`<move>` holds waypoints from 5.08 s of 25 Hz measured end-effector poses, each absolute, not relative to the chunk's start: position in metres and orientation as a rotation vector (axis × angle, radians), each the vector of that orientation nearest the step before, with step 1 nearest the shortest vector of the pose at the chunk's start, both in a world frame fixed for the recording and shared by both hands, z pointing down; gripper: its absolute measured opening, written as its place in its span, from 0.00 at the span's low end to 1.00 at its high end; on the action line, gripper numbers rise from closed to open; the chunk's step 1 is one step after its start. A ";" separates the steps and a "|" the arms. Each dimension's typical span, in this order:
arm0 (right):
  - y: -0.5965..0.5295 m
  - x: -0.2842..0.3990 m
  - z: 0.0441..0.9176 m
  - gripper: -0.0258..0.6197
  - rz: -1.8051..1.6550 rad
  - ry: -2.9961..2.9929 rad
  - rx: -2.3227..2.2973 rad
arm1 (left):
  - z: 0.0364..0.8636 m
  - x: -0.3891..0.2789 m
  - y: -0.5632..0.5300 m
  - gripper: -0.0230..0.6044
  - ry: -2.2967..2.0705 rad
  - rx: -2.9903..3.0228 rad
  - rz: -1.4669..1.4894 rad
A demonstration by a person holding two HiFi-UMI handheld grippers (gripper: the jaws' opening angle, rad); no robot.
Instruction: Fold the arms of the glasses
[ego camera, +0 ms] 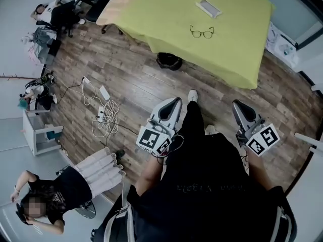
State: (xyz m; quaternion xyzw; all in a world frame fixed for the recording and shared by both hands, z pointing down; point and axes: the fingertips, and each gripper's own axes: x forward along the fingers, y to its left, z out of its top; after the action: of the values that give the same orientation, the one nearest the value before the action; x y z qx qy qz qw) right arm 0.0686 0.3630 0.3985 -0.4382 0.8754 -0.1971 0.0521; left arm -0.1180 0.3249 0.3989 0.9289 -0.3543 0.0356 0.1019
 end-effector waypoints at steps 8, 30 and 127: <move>0.279 0.048 0.409 0.09 -0.711 2.706 -1.292 | 0.412 -0.129 0.235 0.07 -1.016 2.700 0.107; 0.133 0.045 0.414 0.09 -0.784 2.576 -1.550 | 0.432 -0.120 0.059 0.07 -0.759 2.705 0.135; -0.052 0.022 0.675 0.10 0.391 4.222 -0.169 | 0.499 -0.064 -0.011 0.07 -0.894 2.465 0.289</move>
State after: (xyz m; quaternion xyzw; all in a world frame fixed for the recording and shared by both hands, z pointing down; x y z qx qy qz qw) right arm 0.0217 -0.0520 0.6746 -0.0339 0.8479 0.0784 -0.5233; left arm -0.0642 -0.0111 0.4992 0.9049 -0.3281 0.1061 0.2494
